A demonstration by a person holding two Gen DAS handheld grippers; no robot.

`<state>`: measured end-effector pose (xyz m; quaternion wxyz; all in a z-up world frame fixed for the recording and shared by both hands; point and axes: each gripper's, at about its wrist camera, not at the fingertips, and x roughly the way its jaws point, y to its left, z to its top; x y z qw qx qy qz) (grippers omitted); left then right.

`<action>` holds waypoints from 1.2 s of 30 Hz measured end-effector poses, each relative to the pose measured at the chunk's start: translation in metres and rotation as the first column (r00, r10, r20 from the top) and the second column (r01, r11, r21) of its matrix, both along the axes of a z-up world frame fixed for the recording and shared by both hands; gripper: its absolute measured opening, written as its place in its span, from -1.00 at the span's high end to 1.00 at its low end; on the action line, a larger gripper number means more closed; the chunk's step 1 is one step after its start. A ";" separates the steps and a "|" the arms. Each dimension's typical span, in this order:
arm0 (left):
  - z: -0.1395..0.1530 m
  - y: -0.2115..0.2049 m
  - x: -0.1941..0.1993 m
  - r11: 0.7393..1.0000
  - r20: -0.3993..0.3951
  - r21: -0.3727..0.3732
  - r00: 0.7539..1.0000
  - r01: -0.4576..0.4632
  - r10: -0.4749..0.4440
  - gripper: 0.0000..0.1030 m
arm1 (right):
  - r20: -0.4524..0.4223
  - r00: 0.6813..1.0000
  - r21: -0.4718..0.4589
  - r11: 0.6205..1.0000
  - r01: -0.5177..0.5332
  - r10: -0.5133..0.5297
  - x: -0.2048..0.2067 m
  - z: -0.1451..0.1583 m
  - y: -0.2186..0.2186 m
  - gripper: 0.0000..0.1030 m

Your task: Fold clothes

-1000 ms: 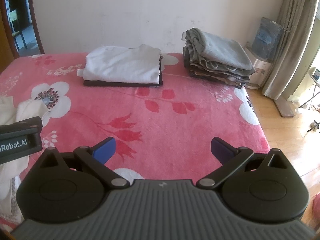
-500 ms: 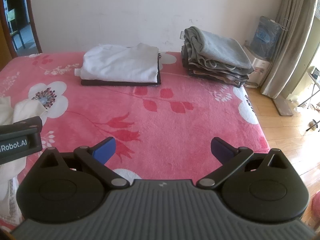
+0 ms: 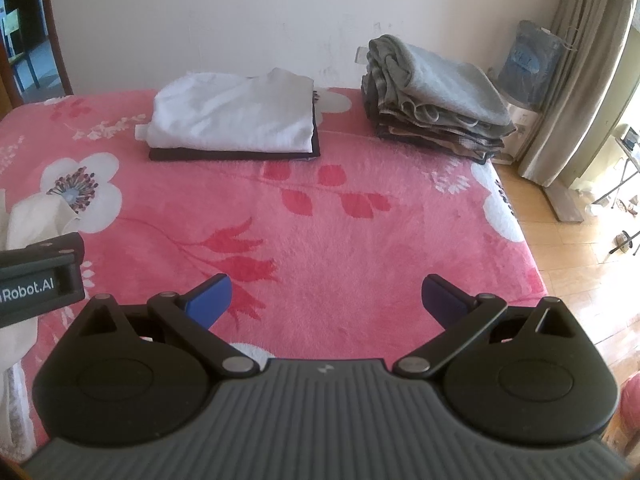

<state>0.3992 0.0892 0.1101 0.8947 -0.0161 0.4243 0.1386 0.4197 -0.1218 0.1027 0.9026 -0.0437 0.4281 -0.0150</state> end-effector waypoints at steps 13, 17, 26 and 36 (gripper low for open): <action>-0.017 -0.020 0.024 1.000 -0.025 0.004 0.999 0.025 -0.025 -0.98 | -0.007 1.000 -0.008 1.000 0.024 -0.024 0.021 -0.014 -0.012 -0.97; -0.019 -0.026 0.028 1.000 -0.028 0.006 0.999 0.029 -0.029 -0.98 | -0.013 0.999 -0.005 1.000 0.030 -0.030 0.025 -0.017 -0.021 -0.97; -0.019 -0.035 0.031 0.999 -0.036 0.027 0.999 0.038 -0.037 -0.98 | -0.021 0.998 -0.005 0.998 0.056 -0.056 0.029 -0.022 -0.035 -0.97; -0.010 -0.035 0.022 0.999 -0.022 0.036 0.999 0.029 -0.028 -0.98 | -0.010 0.999 -0.004 0.999 0.037 -0.037 0.021 -0.016 -0.035 -0.97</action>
